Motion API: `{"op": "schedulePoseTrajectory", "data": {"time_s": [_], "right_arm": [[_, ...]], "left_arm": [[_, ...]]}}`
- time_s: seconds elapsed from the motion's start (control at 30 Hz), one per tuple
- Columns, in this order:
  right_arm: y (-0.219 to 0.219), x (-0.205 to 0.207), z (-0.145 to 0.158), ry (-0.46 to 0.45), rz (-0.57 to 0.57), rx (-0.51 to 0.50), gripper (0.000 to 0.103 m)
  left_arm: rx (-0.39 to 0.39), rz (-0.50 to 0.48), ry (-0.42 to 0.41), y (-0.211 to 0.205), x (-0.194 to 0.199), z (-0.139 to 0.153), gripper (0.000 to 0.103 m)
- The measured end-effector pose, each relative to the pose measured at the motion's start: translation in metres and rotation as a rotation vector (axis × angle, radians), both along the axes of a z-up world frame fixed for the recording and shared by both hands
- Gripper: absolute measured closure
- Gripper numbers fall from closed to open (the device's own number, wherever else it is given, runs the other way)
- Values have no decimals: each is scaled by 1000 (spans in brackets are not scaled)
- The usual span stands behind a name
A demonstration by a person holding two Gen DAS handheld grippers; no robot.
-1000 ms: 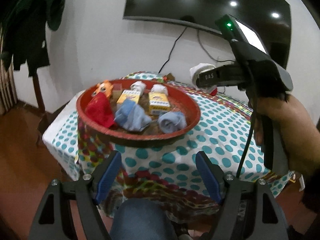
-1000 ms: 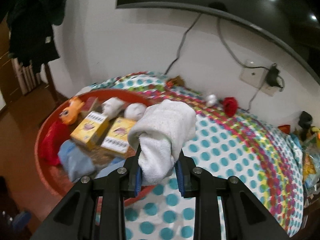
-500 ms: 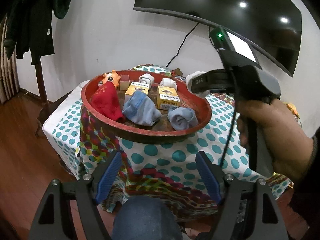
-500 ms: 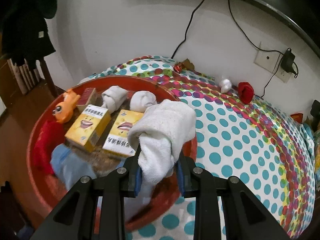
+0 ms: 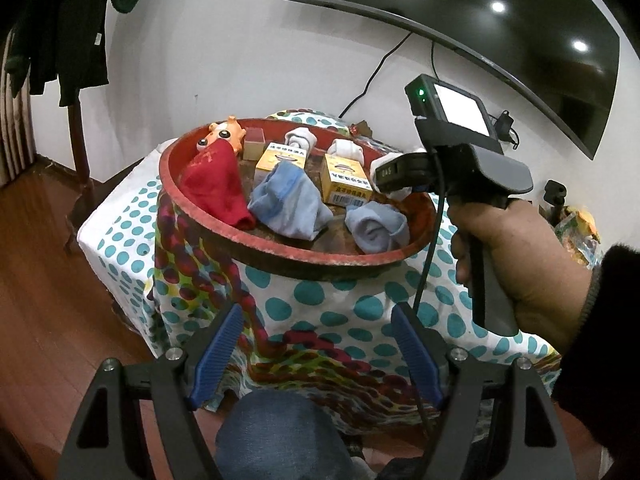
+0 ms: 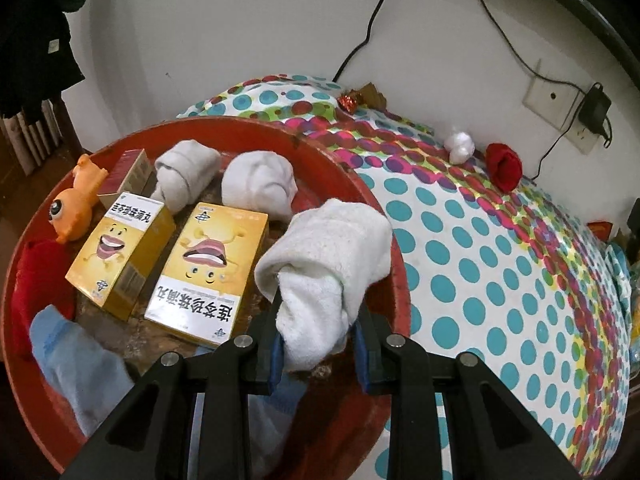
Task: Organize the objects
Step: 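Carry the white sock with the right gripper into the red tray and release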
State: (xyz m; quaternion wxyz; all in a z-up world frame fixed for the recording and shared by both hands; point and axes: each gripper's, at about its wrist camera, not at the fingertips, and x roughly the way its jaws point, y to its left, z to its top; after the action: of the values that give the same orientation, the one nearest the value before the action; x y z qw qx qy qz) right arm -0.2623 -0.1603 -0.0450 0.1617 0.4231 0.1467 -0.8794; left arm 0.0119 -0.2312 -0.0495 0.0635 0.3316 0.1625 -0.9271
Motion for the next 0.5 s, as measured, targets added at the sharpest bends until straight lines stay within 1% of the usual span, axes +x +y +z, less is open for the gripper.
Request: {"op": "schedulePoseTrajectory", "data": {"time_s": [0.17,0.23,0.33,0.43,0.5], "right_arm": [[-7,-2,-13,-27,20,11,76],[-11,1,-16,-24,26,16,75],[-11,0,-16,-32,26,-6,74],[-11,0,-16,-36,31,-9,70],[-12,1,-16,-34,51,7,64]], "left_arm": [[17,9,-9,-4,-2,-2,24],[29,12,-13,-6,-2,-3,24],[39,27,-20,-8,-3,-4,24],[31,28,-19,-7,-3,-3,24],[18,21,-17,-4,-3,-2,24]]}}
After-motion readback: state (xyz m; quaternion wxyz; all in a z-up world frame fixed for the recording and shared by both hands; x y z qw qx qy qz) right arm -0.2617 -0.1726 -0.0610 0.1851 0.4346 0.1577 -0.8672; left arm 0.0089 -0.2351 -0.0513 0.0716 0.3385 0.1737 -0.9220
